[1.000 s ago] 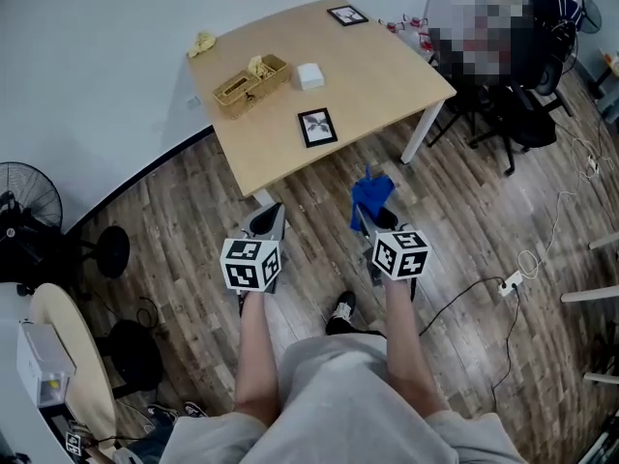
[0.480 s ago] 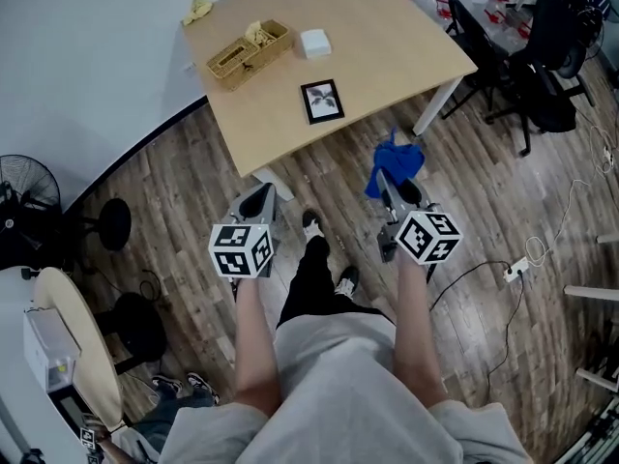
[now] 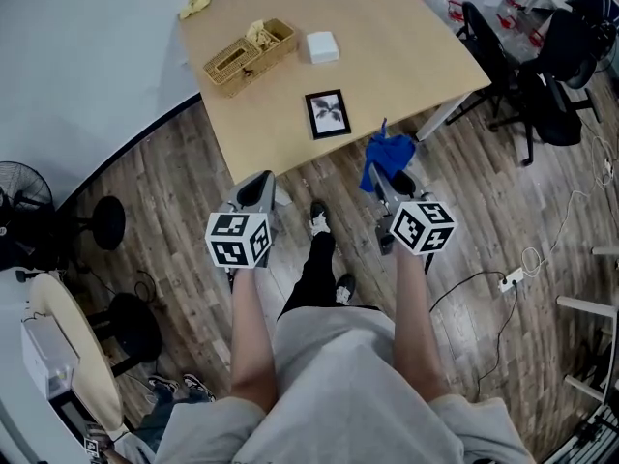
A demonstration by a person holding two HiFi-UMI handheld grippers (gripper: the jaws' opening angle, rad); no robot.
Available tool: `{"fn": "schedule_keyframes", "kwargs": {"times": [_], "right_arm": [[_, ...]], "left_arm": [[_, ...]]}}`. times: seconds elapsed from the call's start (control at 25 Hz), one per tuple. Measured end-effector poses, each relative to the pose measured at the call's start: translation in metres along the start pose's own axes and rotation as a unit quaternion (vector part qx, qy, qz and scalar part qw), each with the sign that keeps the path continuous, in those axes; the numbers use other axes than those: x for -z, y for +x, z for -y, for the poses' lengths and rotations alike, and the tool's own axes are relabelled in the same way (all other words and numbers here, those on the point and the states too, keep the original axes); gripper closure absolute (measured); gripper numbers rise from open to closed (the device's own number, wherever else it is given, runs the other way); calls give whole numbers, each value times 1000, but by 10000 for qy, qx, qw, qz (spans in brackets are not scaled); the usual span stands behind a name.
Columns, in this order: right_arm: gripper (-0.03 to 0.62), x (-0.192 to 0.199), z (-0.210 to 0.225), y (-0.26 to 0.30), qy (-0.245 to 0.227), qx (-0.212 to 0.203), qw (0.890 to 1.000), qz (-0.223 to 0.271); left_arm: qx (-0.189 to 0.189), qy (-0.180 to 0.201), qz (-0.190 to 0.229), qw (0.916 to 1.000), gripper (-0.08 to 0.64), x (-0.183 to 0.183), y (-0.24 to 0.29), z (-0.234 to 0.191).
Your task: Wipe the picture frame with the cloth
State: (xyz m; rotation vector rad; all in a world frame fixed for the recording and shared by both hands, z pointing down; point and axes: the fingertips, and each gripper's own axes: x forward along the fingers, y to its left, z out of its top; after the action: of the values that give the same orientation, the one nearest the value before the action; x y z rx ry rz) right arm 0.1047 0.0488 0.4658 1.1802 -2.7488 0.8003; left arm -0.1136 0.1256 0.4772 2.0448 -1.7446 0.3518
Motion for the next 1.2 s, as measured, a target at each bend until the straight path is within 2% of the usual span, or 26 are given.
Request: {"fn": "schedule_keyframes", "kwargs": {"times": [0.24,0.44,0.8,0.88,1.04,1.2], "right_arm": [[488,-18,42,56,126,156,9997,-121],[486,-35,72,104,-69,281,9991,-307],[485,-58,91,180,-572,332,9957,-651],[485,-62,93,197,-679,349,9949,-664],[485,-69,96,227,-977,406,9917,-732],[485,-70,103,249,-1285,540,9862,-889]], "left_arm": [[125,85,-98,9998,509,-30,70,-22],[256,255,-288,9989,509,-50,130,-38],[456,1140,-854,9888,509,-60,205,-58],[499,1097,-880,9888,509,-57,217,-68],[628,674,-881,9918,509,-54,238,-89],[914,560,-918,9900,509,-48,255,-96]]}}
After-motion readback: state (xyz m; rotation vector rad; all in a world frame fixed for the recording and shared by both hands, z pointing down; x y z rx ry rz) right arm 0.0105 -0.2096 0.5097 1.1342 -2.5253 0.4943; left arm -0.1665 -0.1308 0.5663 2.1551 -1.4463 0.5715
